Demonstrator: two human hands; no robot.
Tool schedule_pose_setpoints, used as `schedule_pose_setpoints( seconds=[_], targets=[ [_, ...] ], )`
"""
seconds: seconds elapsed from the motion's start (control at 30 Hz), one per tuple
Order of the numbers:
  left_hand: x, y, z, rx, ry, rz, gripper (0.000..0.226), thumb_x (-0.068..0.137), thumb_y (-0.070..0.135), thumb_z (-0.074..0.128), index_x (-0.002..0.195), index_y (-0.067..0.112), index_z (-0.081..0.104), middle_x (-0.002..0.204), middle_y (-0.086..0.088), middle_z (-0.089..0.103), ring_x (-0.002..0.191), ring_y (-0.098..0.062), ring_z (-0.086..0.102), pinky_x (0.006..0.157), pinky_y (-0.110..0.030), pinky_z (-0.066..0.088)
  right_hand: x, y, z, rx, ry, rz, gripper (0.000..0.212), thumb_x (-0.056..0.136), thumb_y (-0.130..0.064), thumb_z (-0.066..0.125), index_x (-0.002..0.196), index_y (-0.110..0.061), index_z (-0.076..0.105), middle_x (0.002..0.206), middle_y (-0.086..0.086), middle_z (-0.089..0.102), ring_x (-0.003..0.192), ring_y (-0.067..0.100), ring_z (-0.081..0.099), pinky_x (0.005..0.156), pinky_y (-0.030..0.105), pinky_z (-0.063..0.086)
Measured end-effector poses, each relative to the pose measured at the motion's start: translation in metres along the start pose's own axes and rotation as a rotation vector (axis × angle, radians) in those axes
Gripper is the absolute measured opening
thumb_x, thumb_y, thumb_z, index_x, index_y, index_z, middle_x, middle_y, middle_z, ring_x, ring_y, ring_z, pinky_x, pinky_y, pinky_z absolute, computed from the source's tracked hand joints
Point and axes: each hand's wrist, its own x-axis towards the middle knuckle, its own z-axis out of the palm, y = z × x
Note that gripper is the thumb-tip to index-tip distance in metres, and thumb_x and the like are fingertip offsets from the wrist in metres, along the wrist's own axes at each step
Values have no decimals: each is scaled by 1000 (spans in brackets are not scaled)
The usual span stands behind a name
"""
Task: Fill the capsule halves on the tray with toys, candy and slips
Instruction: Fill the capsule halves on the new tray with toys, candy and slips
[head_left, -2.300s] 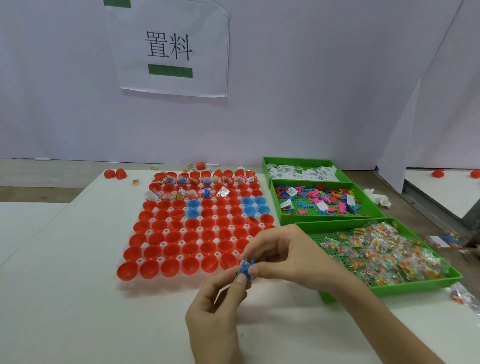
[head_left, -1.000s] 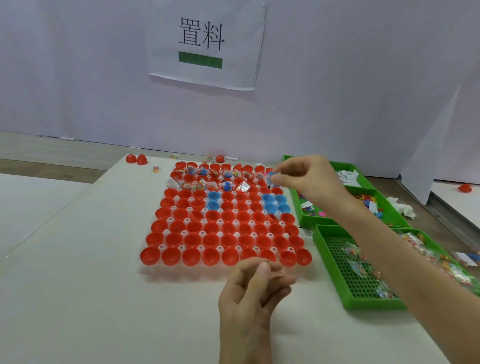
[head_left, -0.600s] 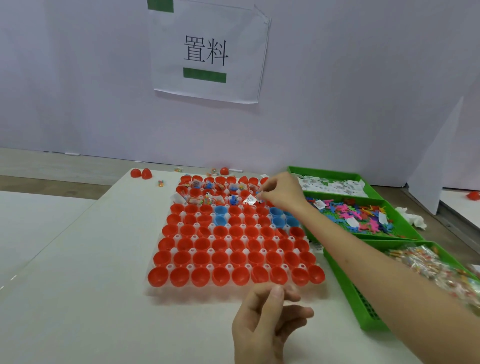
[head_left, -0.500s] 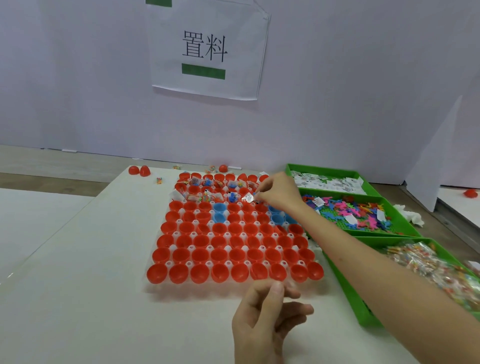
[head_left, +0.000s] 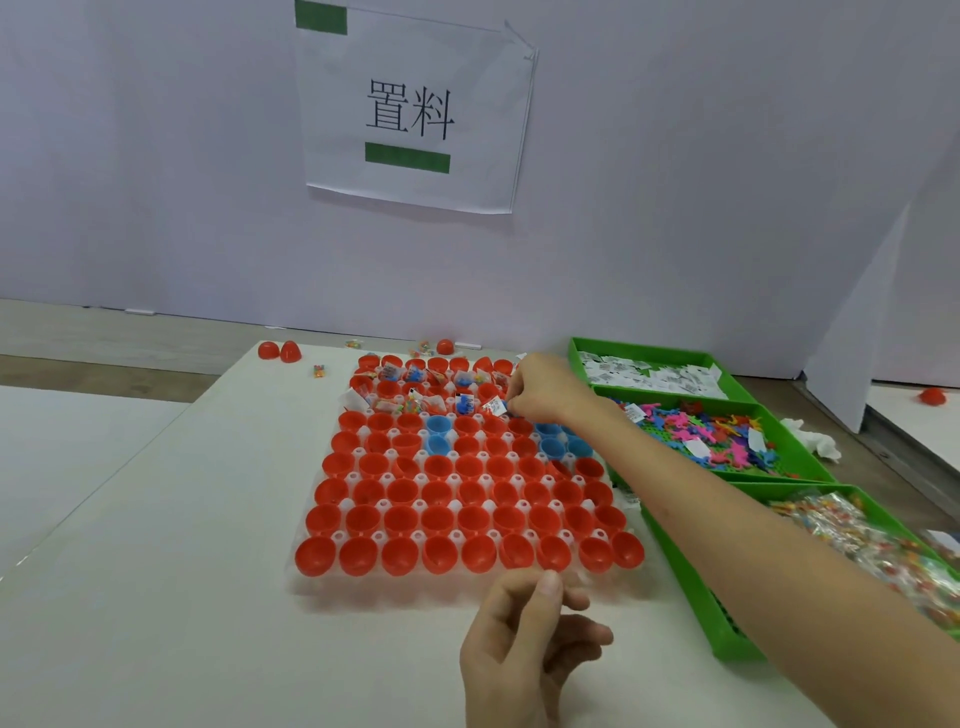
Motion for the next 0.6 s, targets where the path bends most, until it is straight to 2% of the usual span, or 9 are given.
schedule_pose_setpoints(
  seconds=[0.1, 0.23, 0.33, 0.53, 0.6],
  targets=[
    [0, 1, 0, 3, 7, -17, 12, 62, 20, 63, 53, 12, 68, 61, -11, 63, 46, -25, 61, 44, -26, 50, 1, -1, 0, -1, 12, 12, 13, 87, -2, 68, 96, 1, 77, 103, 14, 75, 92, 22, 72, 81, 30, 60],
    [2, 2, -2, 37, -2, -34, 13, 62, 20, 64, 54, 10, 68, 60, -11, 62, 45, -26, 60, 43, -26, 49, -2, -1, -2, 63, 70, 26, 10, 79, -1, 77, 85, -9, 78, 92, 4, 75, 81, 13, 69, 79, 28, 58],
    [4, 1, -3, 58, -18, -26, 14, 62, 19, 63, 53, 9, 67, 58, -12, 62, 44, -25, 59, 42, -26, 48, -4, -1, -1, 86, 77, 31, 12, 77, -1, 79, 81, -13, 77, 90, 2, 75, 83, 12, 68, 81, 29, 58],
    [10, 3, -8, 181, -7, -31, 24, 75, 12, 62, 52, 9, 67, 55, -10, 60, 42, -25, 57, 41, -25, 47, -8, 0, 0, 16, 57, -69, 13, 85, -2, 71, 88, -13, 76, 95, 1, 73, 86, 12, 67, 87, 31, 58],
    [13, 4, -11, 245, -11, -37, 29, 79, 11, 60, 51, 9, 67, 52, -10, 59, 42, -23, 57, 41, -24, 46, -8, 2, -2, 10, 53, -96, 13, 86, -3, 70, 91, -13, 76, 97, 1, 73, 85, 10, 65, 84, 27, 56]
  ],
)
